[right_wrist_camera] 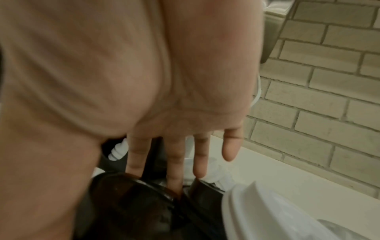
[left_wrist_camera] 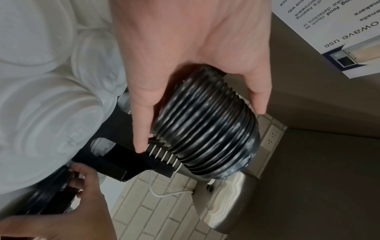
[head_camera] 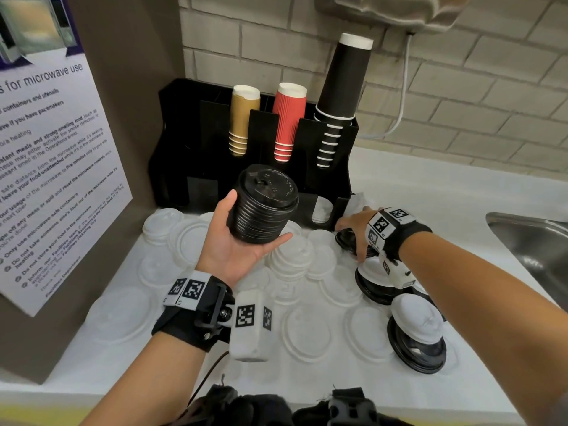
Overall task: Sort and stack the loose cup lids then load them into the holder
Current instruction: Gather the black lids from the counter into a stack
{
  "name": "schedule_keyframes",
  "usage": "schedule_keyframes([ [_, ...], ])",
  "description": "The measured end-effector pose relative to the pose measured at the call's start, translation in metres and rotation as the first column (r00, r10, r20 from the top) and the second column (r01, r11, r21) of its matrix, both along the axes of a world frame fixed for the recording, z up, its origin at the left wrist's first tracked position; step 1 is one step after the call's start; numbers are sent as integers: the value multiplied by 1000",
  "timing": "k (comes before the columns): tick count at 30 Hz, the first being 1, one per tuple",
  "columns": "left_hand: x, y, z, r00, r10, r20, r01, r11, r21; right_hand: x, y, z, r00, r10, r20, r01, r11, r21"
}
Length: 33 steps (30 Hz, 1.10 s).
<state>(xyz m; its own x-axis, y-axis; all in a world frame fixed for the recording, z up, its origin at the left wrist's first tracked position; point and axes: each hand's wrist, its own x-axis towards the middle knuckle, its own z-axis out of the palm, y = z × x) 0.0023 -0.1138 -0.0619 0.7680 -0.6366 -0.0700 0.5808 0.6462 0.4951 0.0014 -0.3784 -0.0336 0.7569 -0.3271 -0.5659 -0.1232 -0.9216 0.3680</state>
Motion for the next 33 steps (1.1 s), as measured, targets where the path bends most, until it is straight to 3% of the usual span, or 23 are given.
schedule_keyframes([
  [4,-1,-2,2,1000,0,25,-1,1000,25,-7,-2,8,984,41,172,-49,998,45],
  [7,-2,-3,1,999,-7,39,6,1000,23,-15,0,30,956,-49,289,-29,965,259],
  [9,-3,-5,0,999,-12,34,12,1000,19,-24,4,47,921,-174,348,-49,835,548],
  [11,-5,-9,-1,1000,-14,19,14,1000,21,-37,16,60,859,-295,418,-159,622,767],
  [13,-7,-12,-1,999,-29,22,28,1000,13,-48,31,71,795,-349,495,-309,469,827],
  [16,-9,-16,-3,997,-52,57,51,999,6,-59,56,80,739,-337,583,-473,356,806],
  [19,-9,-19,-6,994,-57,95,55,998,32,-62,73,78,700,-262,665,-567,361,740],
  [24,-11,-20,-9,991,-69,113,64,997,45,-60,80,76,676,-184,713,-573,476,667],
  [33,-12,-18,-10,993,-70,97,64,995,70,-56,89,78,706,-134,696,-564,487,667],
])
